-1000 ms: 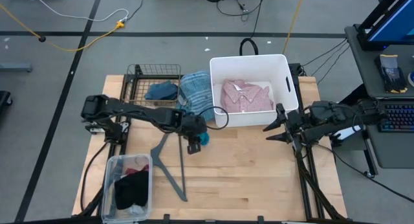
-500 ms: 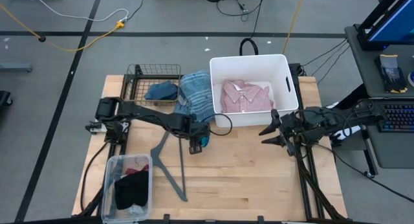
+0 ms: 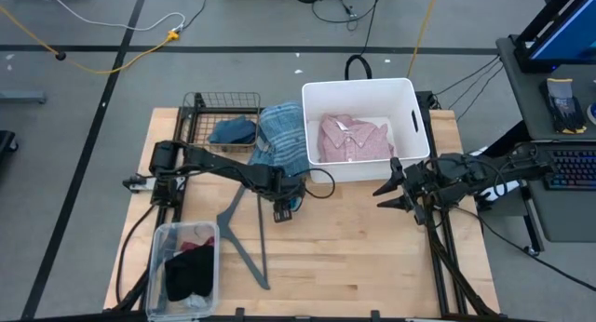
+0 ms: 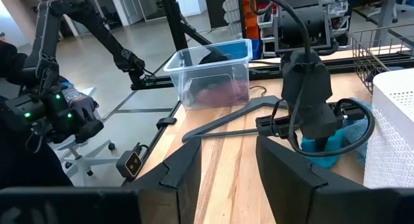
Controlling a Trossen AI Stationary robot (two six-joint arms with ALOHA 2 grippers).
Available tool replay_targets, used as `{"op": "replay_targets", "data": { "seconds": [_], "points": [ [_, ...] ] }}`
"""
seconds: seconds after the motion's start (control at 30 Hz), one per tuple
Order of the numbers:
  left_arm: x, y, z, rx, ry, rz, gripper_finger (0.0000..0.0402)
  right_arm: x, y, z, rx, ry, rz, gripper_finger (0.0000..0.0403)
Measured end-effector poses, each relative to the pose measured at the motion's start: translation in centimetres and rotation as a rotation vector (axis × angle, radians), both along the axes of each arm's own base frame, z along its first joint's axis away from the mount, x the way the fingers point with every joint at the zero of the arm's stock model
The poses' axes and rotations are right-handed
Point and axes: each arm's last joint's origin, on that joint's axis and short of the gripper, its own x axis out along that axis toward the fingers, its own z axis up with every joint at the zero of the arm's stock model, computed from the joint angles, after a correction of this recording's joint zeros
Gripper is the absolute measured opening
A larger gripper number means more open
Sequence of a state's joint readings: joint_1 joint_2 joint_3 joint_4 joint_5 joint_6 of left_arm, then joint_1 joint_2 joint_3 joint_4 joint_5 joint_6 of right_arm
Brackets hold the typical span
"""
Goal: Pick & Place Cloths
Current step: Put the light blue sock into the black metal basket
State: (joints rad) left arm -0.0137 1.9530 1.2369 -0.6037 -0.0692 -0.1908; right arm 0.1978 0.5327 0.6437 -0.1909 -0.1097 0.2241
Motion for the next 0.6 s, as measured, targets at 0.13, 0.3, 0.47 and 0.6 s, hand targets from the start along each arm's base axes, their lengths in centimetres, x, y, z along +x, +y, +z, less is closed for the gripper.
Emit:
{"op": "replay_targets", "data": {
  "seconds": [0.13, 0.3, 0.47, 0.6],
  "points": [
    [0.0, -0.2, 0.1, -0.026, -0.012, 0.013, 0.0111, 0.0, 0.0, 0.0, 0.0, 0.0, 0.0, 0.0139],
    [0.0, -0.3, 0.2, -0.063, -0.016, 0.013, 0.0013, 0.0, 0.0, 0.0, 0.0, 0.0, 0.0, 0.0139],
    [-0.1, -0.6, 0.6, -0.106, -0.023, -0.009, 0.0013, 0.0, 0.0, 0.0, 0.0, 0.0, 0.0, 0.0139],
    [-0.5, -0.9, 2.7, -0.184, -0.079, -0.038, 0.0007, 0.0, 0.0, 0.0, 0.0, 0.0, 0.0, 0.0139]
  ]
}}
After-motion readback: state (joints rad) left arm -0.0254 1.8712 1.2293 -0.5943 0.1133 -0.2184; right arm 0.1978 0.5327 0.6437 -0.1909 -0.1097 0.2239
